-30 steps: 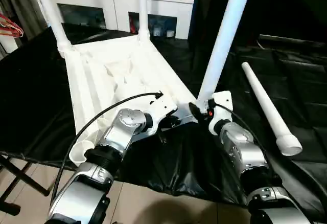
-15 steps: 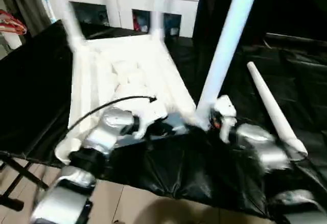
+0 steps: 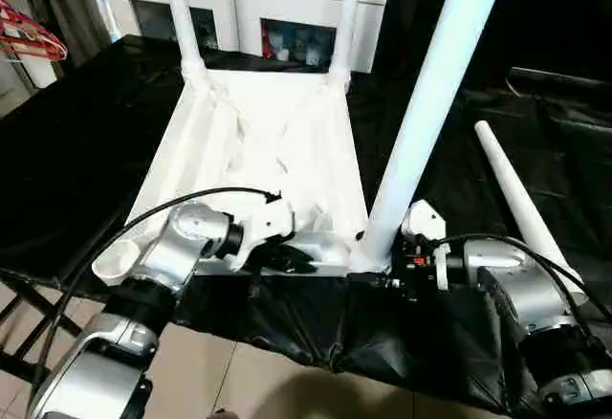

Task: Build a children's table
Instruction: Rotate leg to tighten

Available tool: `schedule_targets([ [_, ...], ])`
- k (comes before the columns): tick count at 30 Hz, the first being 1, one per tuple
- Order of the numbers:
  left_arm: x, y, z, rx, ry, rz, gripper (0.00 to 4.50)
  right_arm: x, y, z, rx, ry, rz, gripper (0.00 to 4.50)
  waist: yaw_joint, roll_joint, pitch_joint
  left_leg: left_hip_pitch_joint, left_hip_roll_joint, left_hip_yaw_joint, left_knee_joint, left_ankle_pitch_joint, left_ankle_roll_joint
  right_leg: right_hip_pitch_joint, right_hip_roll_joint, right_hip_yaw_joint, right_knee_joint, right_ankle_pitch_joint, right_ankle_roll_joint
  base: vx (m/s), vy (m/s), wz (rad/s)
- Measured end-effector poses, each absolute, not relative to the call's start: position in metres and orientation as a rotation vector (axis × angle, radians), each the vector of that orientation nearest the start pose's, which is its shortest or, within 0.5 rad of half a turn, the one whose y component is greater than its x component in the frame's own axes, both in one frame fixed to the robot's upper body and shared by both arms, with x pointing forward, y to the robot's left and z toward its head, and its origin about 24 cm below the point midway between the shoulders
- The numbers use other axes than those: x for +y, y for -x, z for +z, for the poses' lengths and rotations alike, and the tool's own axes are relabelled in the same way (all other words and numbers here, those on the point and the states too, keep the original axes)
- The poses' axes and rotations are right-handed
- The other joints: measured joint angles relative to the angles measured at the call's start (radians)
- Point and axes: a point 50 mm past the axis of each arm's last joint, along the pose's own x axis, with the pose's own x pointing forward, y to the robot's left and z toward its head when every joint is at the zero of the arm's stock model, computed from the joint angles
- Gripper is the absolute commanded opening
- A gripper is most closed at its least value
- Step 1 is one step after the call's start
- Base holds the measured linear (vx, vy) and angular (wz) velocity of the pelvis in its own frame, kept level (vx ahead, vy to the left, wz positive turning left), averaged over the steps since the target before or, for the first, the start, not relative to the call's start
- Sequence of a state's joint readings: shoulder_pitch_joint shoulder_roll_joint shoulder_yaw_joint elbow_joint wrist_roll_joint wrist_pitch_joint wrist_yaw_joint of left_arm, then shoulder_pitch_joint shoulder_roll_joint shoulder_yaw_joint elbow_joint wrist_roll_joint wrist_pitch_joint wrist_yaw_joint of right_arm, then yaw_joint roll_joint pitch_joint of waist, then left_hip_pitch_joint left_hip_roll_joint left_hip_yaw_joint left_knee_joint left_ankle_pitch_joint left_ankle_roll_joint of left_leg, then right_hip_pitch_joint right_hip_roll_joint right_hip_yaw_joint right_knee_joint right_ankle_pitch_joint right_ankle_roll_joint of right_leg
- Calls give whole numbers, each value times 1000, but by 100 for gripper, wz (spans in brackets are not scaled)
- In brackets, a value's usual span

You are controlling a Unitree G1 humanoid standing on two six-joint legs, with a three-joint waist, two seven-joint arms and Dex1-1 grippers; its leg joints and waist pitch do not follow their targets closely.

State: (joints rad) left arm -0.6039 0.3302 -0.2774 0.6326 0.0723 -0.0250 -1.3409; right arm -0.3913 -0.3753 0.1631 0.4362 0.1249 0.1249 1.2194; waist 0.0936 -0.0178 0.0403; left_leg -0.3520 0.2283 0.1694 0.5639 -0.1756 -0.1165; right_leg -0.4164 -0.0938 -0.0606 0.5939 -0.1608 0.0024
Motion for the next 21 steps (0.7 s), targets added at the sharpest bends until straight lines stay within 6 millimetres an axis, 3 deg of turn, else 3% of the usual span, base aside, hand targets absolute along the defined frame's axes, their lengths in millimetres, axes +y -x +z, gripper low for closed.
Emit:
schedule_targets([
  [8,120,-311,50,402,-444,-1489,0,-152,-287,36,368,124,1232,287,2,0,0,1,0,0,0,0,0,2,0,0,0,-1,0,0,0,0],
  [13,107,-321,44,400,-423,-1307,0,-147,-306,27,336,74,944,273,-15,-3,-2,6,-1,0,0,0,0,5,0,1,-1,-3,4,-23,-1,0],
  [16,91,-328,40,406,-396,-1190,0,-141,-321,22,324,17,724,272,-35,-3,-2,5,-2,-2,2,0,0,5,0,0,-3,-4,5,-55,3,-4],
  [21,59,-335,40,415,-358,-1034,0,-134,-340,21,318,-28,413,272,-41,1,-2,3,-2,-5,0,0,0,4,0,-4,-16,-4,5,-10,0,0],
])
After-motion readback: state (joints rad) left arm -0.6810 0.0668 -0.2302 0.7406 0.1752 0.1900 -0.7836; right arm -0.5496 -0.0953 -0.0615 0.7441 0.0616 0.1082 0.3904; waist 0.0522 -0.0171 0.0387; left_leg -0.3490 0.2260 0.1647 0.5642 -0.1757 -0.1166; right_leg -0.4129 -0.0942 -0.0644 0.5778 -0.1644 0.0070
